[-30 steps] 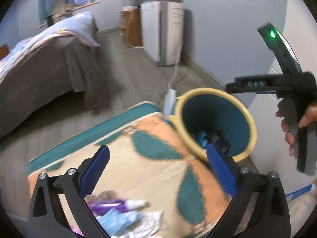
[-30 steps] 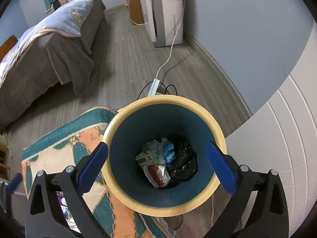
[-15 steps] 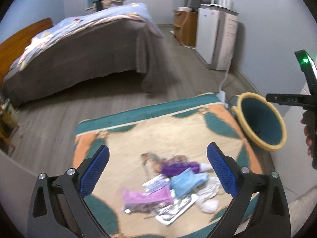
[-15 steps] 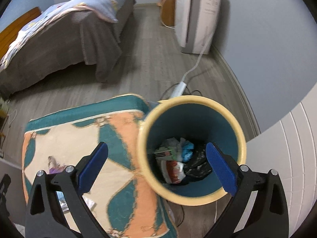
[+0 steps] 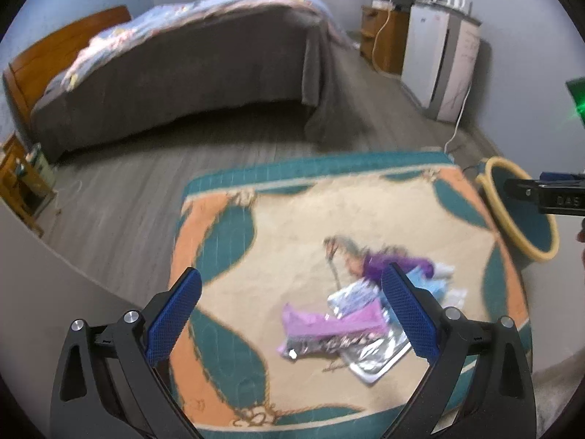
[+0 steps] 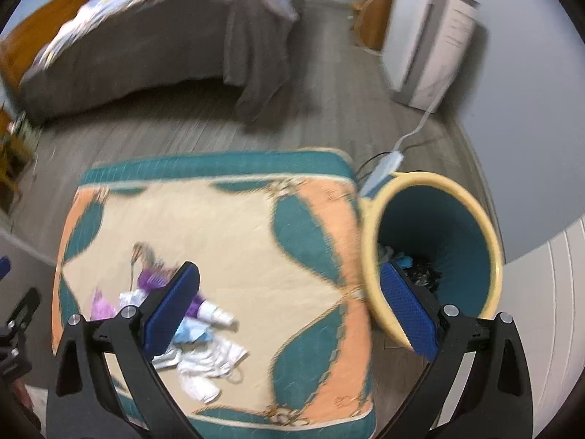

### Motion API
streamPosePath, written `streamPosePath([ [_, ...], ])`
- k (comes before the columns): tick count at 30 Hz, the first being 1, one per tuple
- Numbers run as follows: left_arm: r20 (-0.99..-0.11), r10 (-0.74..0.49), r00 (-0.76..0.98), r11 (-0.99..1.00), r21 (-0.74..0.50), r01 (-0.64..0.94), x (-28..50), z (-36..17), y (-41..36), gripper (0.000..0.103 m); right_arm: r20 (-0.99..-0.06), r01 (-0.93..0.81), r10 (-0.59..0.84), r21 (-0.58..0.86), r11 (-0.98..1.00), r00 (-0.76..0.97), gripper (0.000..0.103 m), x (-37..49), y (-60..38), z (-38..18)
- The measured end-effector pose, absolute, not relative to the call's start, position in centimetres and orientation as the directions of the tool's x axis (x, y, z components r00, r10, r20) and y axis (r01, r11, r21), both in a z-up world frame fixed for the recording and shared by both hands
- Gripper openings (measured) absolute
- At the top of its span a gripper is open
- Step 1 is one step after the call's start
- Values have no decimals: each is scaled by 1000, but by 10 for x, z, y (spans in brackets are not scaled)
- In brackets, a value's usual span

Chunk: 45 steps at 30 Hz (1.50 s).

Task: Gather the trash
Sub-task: 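Move both tools back over the trash on the cushion, then grasp the blue face mask with the right tool while the left tool grasps the pink wrapper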

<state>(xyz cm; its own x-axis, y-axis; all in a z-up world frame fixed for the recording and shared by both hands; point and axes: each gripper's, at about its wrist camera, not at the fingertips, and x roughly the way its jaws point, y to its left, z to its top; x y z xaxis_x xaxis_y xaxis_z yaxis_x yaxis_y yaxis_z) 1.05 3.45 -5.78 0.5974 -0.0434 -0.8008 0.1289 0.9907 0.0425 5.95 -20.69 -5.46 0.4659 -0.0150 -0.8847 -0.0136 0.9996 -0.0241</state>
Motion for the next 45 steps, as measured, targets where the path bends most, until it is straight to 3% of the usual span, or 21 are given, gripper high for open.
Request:
streamPosePath([
  [8, -870, -17, 492, 992, 48, 121, 13, -98, 47, 98, -924, -22, 21, 13, 1000, 383, 97, 58, -175, -88],
  [14, -866, 28, 499, 996, 70, 64, 18, -99, 66, 98, -953, -37, 96, 89, 995, 286, 97, 52, -152, -122],
  [17, -873, 35, 487, 996, 71, 56, 19, -102, 70, 98, -969, -94, 86, 66, 993, 232, 89, 51, -132, -139],
  [21, -879, 37, 476, 996, 71, 54, 18, -106, 77, 98, -982, -141, 90, 67, 988, 163, 71, 52, -115, -158],
  [23, -885, 36, 465, 996, 71, 58, 18, -110, 79, 98, -987, -166, 87, 64, 984, 133, 55, 52, -108, -165],
  [25, -894, 33, 447, 995, 72, 70, 18, -116, 78, 98, -990, -194, 88, 66, 979, 108, 13, 50, -104, -168],
  [27, -899, 27, 436, 993, 73, 89, 18, -120, 75, 98, -989, -218, 105, 80, 973, 106, 2, 48, -103, -160],
  [34, -916, -31, 399, 972, 66, 227, 22, -136, 42, 98, -970, -297, 137, 72, 952, 202, 2, 47, -120, -104],
  [39, -919, -47, 391, 926, 106, 362, 23, -149, 14, 95, -965, -234, 179, 132, 963, 192, 2, 55, -136, -113],
  [45, -935, -70, 348, 878, 107, 466, 23, -164, -10, 68, -954, -214, 206, 159, 964, 218, 2, 60, -143, -108],
])
